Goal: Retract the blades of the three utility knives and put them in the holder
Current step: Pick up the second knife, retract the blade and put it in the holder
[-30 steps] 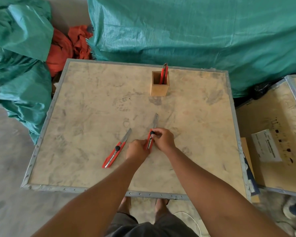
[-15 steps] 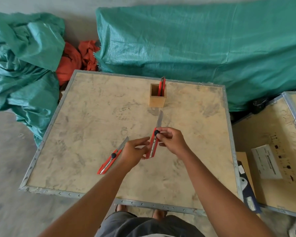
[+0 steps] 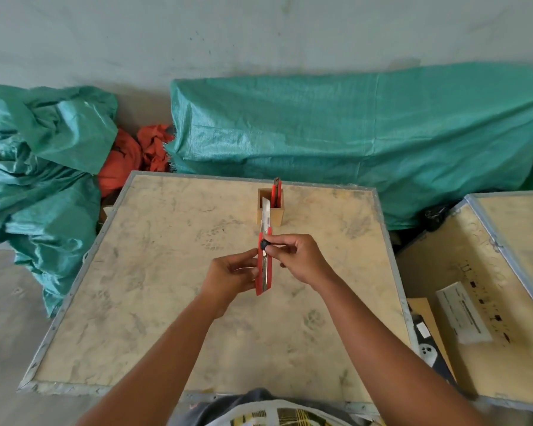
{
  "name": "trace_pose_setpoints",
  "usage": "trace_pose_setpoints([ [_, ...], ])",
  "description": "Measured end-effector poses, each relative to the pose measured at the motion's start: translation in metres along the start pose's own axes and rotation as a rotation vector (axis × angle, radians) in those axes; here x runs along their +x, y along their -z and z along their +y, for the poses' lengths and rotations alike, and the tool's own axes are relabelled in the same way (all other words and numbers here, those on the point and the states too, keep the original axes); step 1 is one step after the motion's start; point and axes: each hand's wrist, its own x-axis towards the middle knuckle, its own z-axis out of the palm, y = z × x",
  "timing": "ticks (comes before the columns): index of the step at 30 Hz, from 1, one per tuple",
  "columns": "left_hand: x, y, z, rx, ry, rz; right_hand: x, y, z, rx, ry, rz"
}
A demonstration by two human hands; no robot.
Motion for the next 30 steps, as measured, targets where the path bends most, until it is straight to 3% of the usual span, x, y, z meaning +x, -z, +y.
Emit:
trace_pose_setpoints([
  [17,0.018,0.074,0.041,0.032,0.033,-0.161,-0.021,-0.075,-0.019,-0.183,0.014,0.058],
  [30,0.008,0.023,0.049,-0.015,0.000,-0.177,-0.028,-0.022,-0.021,-0.193,0.104,0.137],
])
